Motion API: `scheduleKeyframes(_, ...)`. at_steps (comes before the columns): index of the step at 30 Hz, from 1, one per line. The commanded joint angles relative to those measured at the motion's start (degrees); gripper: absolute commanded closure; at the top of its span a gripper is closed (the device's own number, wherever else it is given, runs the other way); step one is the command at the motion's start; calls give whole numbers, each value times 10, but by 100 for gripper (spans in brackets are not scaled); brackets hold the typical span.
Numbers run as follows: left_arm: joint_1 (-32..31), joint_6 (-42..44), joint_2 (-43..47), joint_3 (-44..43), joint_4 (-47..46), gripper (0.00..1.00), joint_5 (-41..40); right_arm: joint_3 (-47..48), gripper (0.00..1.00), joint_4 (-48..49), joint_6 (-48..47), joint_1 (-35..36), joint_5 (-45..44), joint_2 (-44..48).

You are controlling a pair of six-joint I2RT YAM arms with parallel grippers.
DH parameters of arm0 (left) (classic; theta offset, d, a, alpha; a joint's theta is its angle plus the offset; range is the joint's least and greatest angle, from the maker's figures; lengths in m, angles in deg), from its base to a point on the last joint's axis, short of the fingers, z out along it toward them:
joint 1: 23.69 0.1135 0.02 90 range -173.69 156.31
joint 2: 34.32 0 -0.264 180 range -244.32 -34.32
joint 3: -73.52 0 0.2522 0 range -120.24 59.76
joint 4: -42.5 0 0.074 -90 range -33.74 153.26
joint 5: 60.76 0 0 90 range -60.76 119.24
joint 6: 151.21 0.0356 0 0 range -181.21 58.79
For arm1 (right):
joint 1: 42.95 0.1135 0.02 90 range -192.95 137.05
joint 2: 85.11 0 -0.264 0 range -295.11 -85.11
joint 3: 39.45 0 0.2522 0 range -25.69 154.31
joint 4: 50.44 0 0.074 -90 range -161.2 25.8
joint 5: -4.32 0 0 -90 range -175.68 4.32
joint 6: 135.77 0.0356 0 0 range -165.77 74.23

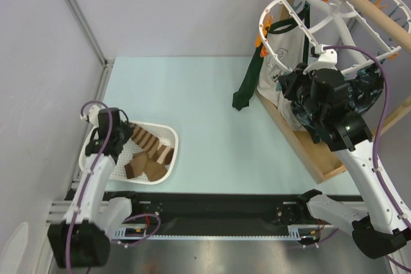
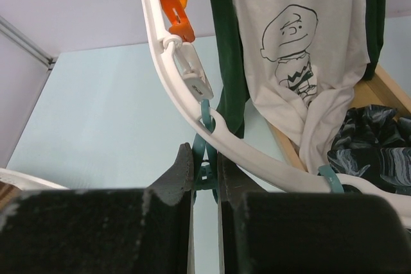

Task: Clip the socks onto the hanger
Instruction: Pick up the sock from the bin, then clamp the sock onto the hanger.

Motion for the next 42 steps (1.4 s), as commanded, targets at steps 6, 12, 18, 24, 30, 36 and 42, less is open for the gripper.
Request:
scheduleKeyframes(6,-188,242,131,-84,-227,100,236,-3,100,2,-10,1,41,4)
scheduleKeyframes(12,-367,417,13,-196,-261,100,352,-5,100,8,-9,1,91,9)
scheduleKeyframes(18,-428,479,-113,-305,-295,100,451,-4,100,17,5,-3,123,17)
scheduleKeyframes(24,-470,491,-224,-397,-304,100,495,-5,100,27,33,-10,172,14)
scheduleKeyframes(30,-499,496,-289,-437,-310,100,498,-5,100,39,51,-17,202,17)
scheduleKeyframes(36,-514,492,-315,-460,-327,100,520,-15,100,48,58,-28,221,24)
scheduleKeyframes(42,-517,481,-341,-491,-331,100,523,-23,100,58,65,-37,244,25)
